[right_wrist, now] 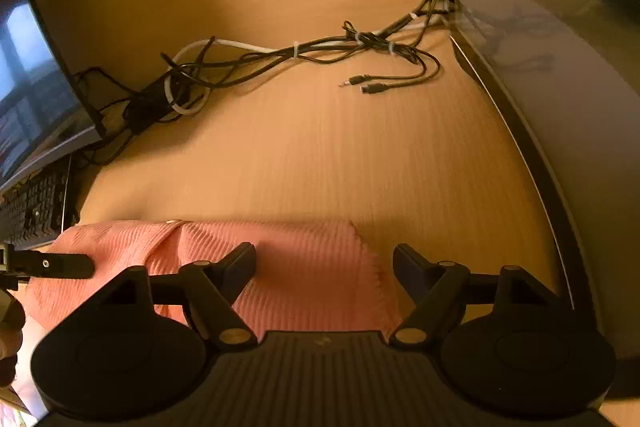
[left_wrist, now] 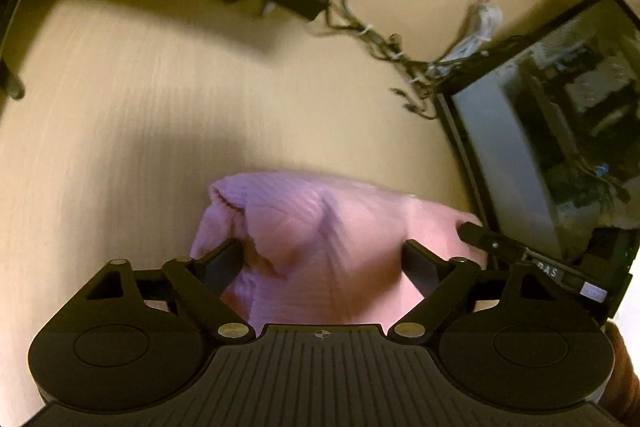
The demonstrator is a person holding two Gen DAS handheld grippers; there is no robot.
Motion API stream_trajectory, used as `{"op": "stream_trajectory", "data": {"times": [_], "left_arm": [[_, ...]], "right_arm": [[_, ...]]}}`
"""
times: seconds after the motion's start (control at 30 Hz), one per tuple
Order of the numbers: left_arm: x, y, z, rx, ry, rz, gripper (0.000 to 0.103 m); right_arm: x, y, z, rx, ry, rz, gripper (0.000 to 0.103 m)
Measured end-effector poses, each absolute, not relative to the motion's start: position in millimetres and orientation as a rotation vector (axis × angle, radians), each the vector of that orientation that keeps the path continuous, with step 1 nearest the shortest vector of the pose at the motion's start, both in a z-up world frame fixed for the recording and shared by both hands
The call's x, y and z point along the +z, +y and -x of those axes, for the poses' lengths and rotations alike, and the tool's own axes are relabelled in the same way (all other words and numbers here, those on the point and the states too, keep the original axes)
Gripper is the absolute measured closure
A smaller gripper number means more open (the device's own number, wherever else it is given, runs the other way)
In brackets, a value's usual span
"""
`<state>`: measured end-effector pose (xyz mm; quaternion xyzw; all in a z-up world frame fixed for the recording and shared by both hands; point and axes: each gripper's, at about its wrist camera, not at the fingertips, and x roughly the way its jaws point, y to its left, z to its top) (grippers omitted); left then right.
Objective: Fold clothes
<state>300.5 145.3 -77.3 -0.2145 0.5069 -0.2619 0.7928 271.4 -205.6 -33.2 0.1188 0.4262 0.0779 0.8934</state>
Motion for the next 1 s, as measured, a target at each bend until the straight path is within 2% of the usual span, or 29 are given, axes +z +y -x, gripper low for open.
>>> {"op": "stream_trajectory", "data": {"times": [0.07, 0.17, 0.2, 0.23, 0.27, 0.33, 0.37, 0.4, 0.43, 0.5, 0.53, 0.63, 0.73, 0.83, 0.9, 1.0], "left_arm": [[-70, 148, -298, -0.563, 1.087, 0.458, 0.022], [-57, 163, -291, -0.602, 1.063, 0.505, 0.021], [-56, 165, -291, -0.607, 1.06, 0.517, 0.02], [-57, 164, -293, -0.608, 1.065, 0.526, 0.02], [-59, 162, -294, -0.61, 1.074, 0.527, 0.021], [-68, 153, -299, -0.616, 1.104, 0.497, 0.037], [-71, 148, -301, -0.621, 1.112, 0.477, 0.052], [-73, 146, -304, -0.625, 1.109, 0.465, 0.058], [-73, 145, -308, -0.627, 1.103, 0.459, 0.062], [-68, 146, -319, -0.621, 1.078, 0.472, 0.071], [-61, 148, -321, -0.628, 1.063, 0.476, 0.072], [-32, 150, -310, -0.681, 1.002, 0.427, 0.073], [-16, 155, -274, -0.727, 0.976, 0.382, 0.073], [-33, 157, -237, -0.735, 1.033, 0.401, 0.073], [-55, 157, -216, -0.703, 1.102, 0.403, 0.073], [-80, 164, -199, -0.611, 1.17, 0.385, 0.072]], "right_arm": [[-27, -204, -259, 0.187, 0.864, -0.201, 0.026], [-29, -205, -251, 0.217, 0.873, -0.2, 0.026], [-33, -206, -252, 0.223, 0.884, -0.22, 0.031], [-35, -203, -253, 0.231, 0.887, -0.221, 0.046], [-36, -199, -253, 0.238, 0.887, -0.216, 0.056], [-32, -187, -256, 0.249, 0.853, -0.165, 0.076], [-29, -182, -261, 0.253, 0.834, -0.135, 0.081], [-25, -180, -267, 0.254, 0.82, -0.122, 0.087], [-20, -179, -273, 0.258, 0.807, -0.123, 0.089], [-3, -179, -276, 0.278, 0.768, -0.126, 0.09], [7, -180, -271, 0.296, 0.743, -0.107, 0.09], [28, -186, -245, 0.349, 0.703, -0.063, 0.09], [21, -201, -220, 0.379, 0.736, -0.059, 0.09], [-8, -209, -205, 0.362, 0.821, -0.05, 0.086], [-26, -211, -199, 0.34, 0.872, -0.035, 0.078], [-39, -213, -191, 0.327, 0.9, -0.029, 0.071]]}}
